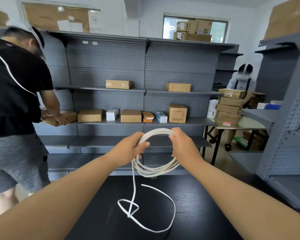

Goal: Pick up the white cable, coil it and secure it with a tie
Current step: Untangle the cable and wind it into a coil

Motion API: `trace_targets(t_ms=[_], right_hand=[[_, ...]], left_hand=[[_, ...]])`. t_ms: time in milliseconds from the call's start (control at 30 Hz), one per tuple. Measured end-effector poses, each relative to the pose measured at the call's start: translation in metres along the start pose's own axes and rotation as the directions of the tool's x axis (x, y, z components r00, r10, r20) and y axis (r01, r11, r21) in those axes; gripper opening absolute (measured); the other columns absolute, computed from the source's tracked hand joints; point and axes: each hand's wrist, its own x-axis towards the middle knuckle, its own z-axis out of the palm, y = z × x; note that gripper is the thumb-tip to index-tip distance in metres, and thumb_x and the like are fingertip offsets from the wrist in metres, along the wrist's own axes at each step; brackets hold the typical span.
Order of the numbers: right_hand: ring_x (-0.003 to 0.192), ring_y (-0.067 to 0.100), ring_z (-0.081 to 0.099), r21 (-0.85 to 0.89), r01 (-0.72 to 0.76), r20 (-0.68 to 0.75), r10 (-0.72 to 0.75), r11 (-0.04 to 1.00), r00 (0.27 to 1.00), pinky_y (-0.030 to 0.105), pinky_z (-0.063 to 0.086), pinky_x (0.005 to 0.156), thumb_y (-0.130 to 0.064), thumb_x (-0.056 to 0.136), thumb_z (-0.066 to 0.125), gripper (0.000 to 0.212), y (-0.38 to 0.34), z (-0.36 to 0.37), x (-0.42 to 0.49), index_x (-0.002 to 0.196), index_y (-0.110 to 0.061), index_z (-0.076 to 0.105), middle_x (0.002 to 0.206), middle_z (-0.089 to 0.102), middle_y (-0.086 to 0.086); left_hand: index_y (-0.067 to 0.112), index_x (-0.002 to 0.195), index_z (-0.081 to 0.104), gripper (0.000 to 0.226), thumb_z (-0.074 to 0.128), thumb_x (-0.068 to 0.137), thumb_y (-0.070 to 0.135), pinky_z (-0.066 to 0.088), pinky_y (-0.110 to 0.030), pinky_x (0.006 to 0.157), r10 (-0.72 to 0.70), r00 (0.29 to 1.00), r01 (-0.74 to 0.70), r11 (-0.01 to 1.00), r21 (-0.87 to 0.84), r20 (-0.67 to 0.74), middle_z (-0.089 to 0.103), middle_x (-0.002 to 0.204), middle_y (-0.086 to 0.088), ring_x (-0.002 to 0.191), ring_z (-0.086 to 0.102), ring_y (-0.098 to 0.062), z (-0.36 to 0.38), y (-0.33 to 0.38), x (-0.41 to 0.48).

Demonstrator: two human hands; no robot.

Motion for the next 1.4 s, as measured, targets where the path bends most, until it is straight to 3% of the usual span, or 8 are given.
trace_targets(t_ms=[133, 300, 500, 667, 800, 900, 1133, 1400], right_hand=[[0.060, 0.019, 0.056, 0.108, -0.067, -0.037, 0.071, 0.992, 0.997, 0.022, 0.039, 0.046, -0.027, 0.098, 0.032, 0.009, 0.004, 0.003, -0.004, 0.092, -0.028, 0.038, 0.069, 0.050, -0.002], [0.070, 0.024, 0.058, 0.059, -0.042, 0.006, 0.042, 0.997, 0.999, 0.036, 0.046, 0.062, -0.028, 0.098, 0.034, 0.008, 0.003, 0.004, -0.008, 0.099, -0.024, 0.041, 0.076, 0.054, 0.000], [0.083, 0.030, 0.054, -0.159, 0.140, 0.135, -0.119, 0.977, 0.984, 0.040, 0.045, 0.068, -0.030, 0.097, 0.036, 0.025, -0.015, 0.004, -0.005, 0.119, -0.018, 0.040, 0.109, 0.051, 0.007], [0.067, 0.028, 0.044, -0.281, 0.220, 0.140, -0.187, 0.934, 0.972, 0.036, 0.030, 0.055, -0.027, 0.100, 0.030, 0.024, -0.019, 0.004, -0.003, 0.112, -0.011, 0.043, 0.099, 0.052, 0.013], [0.075, 0.029, 0.047, -0.188, 0.167, 0.103, -0.150, 0.968, 0.983, 0.038, 0.035, 0.061, -0.026, 0.099, 0.031, 0.022, -0.021, 0.003, -0.003, 0.108, -0.011, 0.045, 0.094, 0.051, 0.010], [0.076, 0.023, 0.044, -0.134, 0.076, 0.034, -0.072, 0.988, 0.997, 0.034, 0.032, 0.062, -0.025, 0.099, 0.032, 0.020, -0.019, 0.000, -0.001, 0.105, -0.012, 0.046, 0.088, 0.046, 0.003], [0.080, 0.021, 0.044, -0.023, 0.007, -0.054, -0.009, 1.000, 0.999, 0.032, 0.033, 0.067, -0.024, 0.099, 0.034, 0.022, -0.013, 0.001, -0.005, 0.109, -0.011, 0.049, 0.092, 0.050, 0.003], [0.094, 0.034, 0.056, -0.159, 0.079, 0.101, -0.063, 0.984, 0.993, 0.046, 0.048, 0.078, -0.031, 0.097, 0.036, 0.030, -0.011, 0.003, -0.008, 0.124, -0.017, 0.038, 0.118, 0.051, 0.010]], left_hand=[[0.019, 0.098, 0.048, 0.013, 0.044, 0.096, 0.031, 0.042, -0.029, 0.061, 0.048, 0.998, -0.042, 0.983, 0.180, -0.030, 0.057, 0.070, 0.002, 0.066, 0.056, -0.017, -0.003, 0.002, 0.000], [0.009, 0.099, 0.050, 0.021, 0.039, 0.098, 0.027, 0.031, -0.032, 0.057, 0.102, 0.989, -0.055, 0.920, 0.389, -0.103, 0.053, 0.072, -0.005, 0.063, 0.047, -0.024, -0.008, 0.004, 0.004], [0.008, 0.093, 0.051, 0.023, 0.039, 0.098, 0.027, 0.041, -0.041, 0.063, 0.163, 0.987, -0.139, 0.854, 0.501, -0.004, 0.055, 0.076, -0.009, 0.070, 0.054, -0.032, -0.010, 0.016, 0.007], [0.011, 0.100, 0.056, 0.021, 0.042, 0.097, 0.027, 0.040, -0.035, 0.065, 0.176, 0.984, -0.157, 0.893, 0.423, -0.005, 0.055, 0.076, -0.001, 0.069, 0.051, -0.023, -0.008, 0.014, 0.006], [0.020, 0.097, 0.055, 0.013, 0.046, 0.096, 0.029, 0.040, -0.018, 0.056, 0.087, 0.996, -0.078, 0.968, 0.239, -0.029, 0.052, 0.065, 0.009, 0.061, 0.059, -0.011, -0.003, 0.007, 0.004], [0.019, 0.098, 0.052, 0.012, 0.047, 0.095, 0.030, 0.041, -0.021, 0.060, 0.045, 0.998, -0.039, 0.985, 0.170, -0.031, 0.056, 0.070, 0.005, 0.067, 0.059, -0.013, -0.003, 0.004, 0.002], [0.015, 0.098, 0.046, 0.017, 0.038, 0.098, 0.029, 0.038, -0.036, 0.059, 0.088, 0.995, -0.067, 0.936, 0.346, -0.045, 0.055, 0.072, -0.005, 0.063, 0.048, -0.023, 0.000, 0.008, 0.001], [0.008, 0.106, 0.049, 0.022, 0.038, 0.099, 0.024, 0.043, -0.040, 0.069, 0.101, 0.993, -0.115, 0.857, 0.503, 0.056, 0.060, 0.087, -0.014, 0.077, 0.055, -0.030, -0.006, 0.021, 0.008]])
